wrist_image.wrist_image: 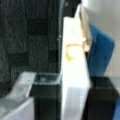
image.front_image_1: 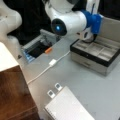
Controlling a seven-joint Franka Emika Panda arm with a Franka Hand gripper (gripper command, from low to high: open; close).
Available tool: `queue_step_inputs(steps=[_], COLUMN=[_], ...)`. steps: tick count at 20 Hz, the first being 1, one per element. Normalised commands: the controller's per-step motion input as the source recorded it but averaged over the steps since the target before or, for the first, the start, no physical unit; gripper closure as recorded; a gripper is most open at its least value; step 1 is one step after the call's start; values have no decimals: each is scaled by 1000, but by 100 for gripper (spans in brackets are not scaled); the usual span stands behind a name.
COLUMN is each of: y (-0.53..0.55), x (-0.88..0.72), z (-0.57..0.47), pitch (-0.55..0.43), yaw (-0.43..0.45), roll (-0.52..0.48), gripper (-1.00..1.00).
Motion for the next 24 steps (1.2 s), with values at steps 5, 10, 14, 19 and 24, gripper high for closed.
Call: queue_step_inputs(steps=[5,10,14,19,24], y=[298,305,279,246,229], x=[47,81,118,141,115], z=[187,123,70,15,2], pitch=[58,61,69,69,65], yaw=[-104,-105,-100,-108,-109], roll=[-74,-58,-42,-19,23], gripper=[100,100,-100,-100,-100])
